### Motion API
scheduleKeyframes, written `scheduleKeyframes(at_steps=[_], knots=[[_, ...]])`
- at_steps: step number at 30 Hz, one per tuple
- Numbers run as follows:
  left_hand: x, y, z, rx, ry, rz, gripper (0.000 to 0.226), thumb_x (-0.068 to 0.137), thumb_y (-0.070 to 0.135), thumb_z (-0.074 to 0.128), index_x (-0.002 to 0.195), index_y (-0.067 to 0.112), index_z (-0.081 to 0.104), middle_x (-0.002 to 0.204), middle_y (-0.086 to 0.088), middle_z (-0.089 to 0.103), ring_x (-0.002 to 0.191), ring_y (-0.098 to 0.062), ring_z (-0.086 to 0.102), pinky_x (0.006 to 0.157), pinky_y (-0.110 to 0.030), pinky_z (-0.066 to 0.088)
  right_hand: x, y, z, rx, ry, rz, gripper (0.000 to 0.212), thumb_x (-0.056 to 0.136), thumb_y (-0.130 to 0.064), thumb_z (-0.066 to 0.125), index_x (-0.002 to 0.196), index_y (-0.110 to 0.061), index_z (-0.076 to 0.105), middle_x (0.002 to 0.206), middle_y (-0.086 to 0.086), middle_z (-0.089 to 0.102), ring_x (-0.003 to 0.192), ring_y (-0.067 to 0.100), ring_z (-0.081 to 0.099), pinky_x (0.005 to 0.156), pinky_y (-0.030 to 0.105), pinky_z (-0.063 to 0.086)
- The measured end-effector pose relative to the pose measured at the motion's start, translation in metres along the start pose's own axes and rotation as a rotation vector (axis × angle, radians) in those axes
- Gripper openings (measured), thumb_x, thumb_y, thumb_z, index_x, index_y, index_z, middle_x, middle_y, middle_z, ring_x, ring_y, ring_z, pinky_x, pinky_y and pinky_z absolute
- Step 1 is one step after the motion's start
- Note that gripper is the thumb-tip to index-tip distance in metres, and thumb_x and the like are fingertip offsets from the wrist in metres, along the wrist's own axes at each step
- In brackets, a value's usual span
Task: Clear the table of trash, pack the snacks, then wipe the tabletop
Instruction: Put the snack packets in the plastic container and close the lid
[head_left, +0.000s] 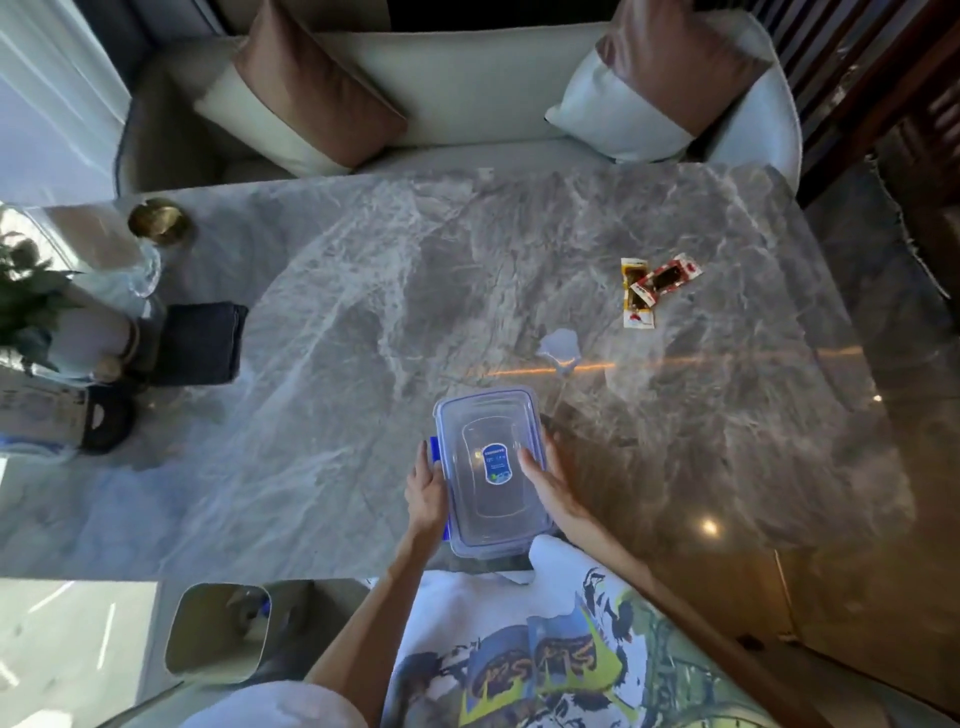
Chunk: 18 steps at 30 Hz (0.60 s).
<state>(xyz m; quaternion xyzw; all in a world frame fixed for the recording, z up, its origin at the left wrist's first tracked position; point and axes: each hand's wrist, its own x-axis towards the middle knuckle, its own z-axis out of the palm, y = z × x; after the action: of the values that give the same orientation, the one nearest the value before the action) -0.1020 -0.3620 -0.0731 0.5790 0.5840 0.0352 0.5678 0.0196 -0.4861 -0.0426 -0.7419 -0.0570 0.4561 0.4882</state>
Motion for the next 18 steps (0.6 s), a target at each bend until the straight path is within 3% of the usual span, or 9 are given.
scheduleKeyframes(at_steps=[2,4,6,8,11,15,16,18], knots=[[0.0,0.011,0.001,0.089,0.0,0.104,0.055,0.094,0.011,0.045,0.148,0.013,0.036,0.148,-0.015,0.044,0.137,-0.032,0.042,0.116,-0.047,0.032,-0.001,-0.012,-0.016,0.133,-0.003,-0.011,0.061,0.096,-0.01,0.057,0.151,-0.011,0.03,0.154,0.01,0.038,0.134,0.017,0.048,0.11,0.027,0.041],[0.0,0.021,0.003,0.082,-0.047,0.181,0.055,0.083,0.013,0.054,0.137,0.006,0.046,0.132,-0.019,0.058,0.121,-0.035,0.056,0.103,-0.047,0.045,-0.005,-0.018,-0.037,0.222,-0.047,-0.017,0.047,0.093,0.0,0.059,0.137,-0.01,0.048,0.128,0.017,0.063,0.091,0.007,0.07,0.08,0.016,0.057],[0.004,0.026,0.001,0.176,-0.067,0.191,0.051,0.082,0.007,0.055,0.132,0.007,0.044,0.117,-0.026,0.061,0.107,-0.04,0.06,0.087,-0.04,0.05,-0.011,-0.016,-0.06,0.25,-0.028,-0.008,0.034,0.09,-0.001,0.062,0.12,-0.015,0.06,0.106,0.014,0.072,0.075,0.005,0.072,0.072,0.02,0.059],[0.013,0.027,-0.001,0.305,-0.063,0.213,0.053,0.083,-0.001,0.051,0.134,0.008,0.039,0.108,-0.032,0.061,0.099,-0.045,0.061,0.074,-0.037,0.044,-0.016,-0.009,-0.087,0.353,0.122,-0.004,0.03,0.085,-0.003,0.066,0.112,-0.016,0.063,0.088,0.003,0.077,0.07,0.006,0.073,0.068,0.023,0.059],[0.021,0.026,-0.005,0.363,-0.021,0.161,0.076,0.083,0.001,0.054,0.151,0.016,0.023,0.105,-0.03,0.063,0.092,-0.044,0.064,0.074,-0.041,0.048,-0.027,0.014,-0.135,0.55,0.343,0.05,0.046,0.091,0.006,0.054,0.133,-0.011,0.049,0.073,-0.003,0.077,0.063,0.004,0.072,0.055,0.015,0.055],[0.011,0.008,-0.017,-0.059,0.086,-0.083,0.069,0.085,0.0,0.056,0.145,0.017,0.027,0.092,-0.014,0.053,0.069,-0.032,0.061,0.064,-0.049,0.058,-0.044,0.059,-0.181,0.511,0.531,0.166,0.052,0.091,0.007,0.057,0.14,-0.004,0.045,0.062,-0.007,0.074,0.052,-0.001,0.067,0.047,0.01,0.052],[0.007,0.001,-0.021,-0.168,0.12,-0.137,0.063,0.086,-0.001,0.055,0.14,0.013,0.027,0.094,-0.013,0.05,0.07,-0.031,0.059,0.057,-0.047,0.058,-0.047,0.068,-0.185,0.486,0.587,0.191,0.052,0.09,0.007,0.058,0.14,-0.001,0.046,0.061,-0.006,0.073,0.048,-0.003,0.065,0.045,0.009,0.051],[0.001,-0.01,-0.027,-0.334,0.2,-0.204,0.052,0.087,-0.001,0.055,0.13,0.007,0.027,0.103,-0.016,0.047,0.078,-0.034,0.057,0.04,-0.035,0.056,-0.051,0.077,-0.182,0.445,0.663,0.231,0.053,0.092,0.004,0.058,0.143,-0.004,0.044,0.079,-0.001,0.07,0.044,-0.003,0.061,0.041,0.007,0.047]])
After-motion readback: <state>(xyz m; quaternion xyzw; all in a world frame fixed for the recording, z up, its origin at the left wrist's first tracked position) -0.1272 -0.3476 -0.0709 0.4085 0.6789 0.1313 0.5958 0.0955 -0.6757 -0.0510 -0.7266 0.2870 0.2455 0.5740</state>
